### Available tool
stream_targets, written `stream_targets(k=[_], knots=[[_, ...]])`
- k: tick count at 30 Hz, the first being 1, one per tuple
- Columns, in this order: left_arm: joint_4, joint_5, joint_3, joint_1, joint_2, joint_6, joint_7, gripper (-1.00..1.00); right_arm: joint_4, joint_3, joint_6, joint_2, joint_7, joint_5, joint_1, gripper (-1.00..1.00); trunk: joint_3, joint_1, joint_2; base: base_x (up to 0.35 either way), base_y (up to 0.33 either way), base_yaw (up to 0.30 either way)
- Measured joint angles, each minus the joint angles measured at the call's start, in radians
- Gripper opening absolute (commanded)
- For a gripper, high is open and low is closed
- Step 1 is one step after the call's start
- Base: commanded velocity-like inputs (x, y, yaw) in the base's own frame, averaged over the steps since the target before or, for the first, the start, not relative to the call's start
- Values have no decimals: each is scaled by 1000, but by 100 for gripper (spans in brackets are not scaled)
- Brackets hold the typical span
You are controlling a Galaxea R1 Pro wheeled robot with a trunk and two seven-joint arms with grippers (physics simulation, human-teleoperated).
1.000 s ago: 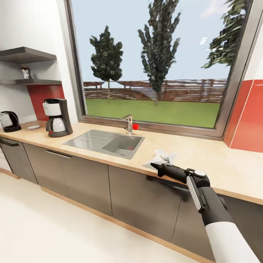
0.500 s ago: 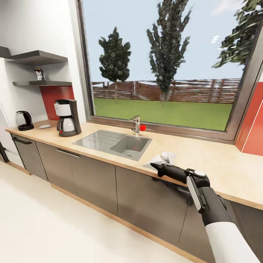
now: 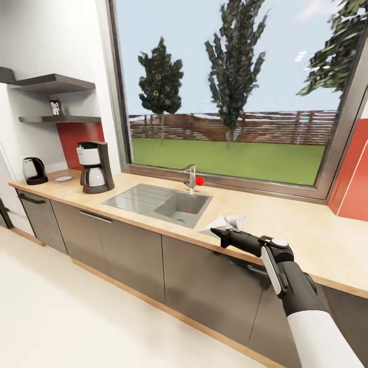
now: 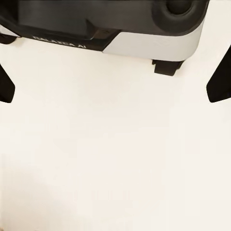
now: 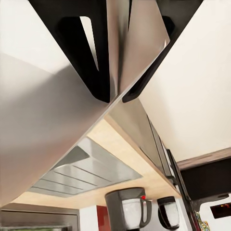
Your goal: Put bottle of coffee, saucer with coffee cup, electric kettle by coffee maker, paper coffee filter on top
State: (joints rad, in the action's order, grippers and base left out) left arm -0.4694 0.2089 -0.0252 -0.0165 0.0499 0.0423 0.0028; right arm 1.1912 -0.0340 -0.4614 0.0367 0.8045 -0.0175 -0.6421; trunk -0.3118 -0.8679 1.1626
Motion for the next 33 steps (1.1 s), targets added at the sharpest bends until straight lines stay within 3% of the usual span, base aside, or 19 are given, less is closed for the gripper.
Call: stream_targets(k=[30,33], knots=[[0,0,0,0,0,0,0,100,0,0,0,0,1,0,1,-100,94,115,-210,0,0,0],[0,0,0,0,0,0,0,100,0,0,0,0,1,0,1,-100,94,115,-210,0,0,29]])
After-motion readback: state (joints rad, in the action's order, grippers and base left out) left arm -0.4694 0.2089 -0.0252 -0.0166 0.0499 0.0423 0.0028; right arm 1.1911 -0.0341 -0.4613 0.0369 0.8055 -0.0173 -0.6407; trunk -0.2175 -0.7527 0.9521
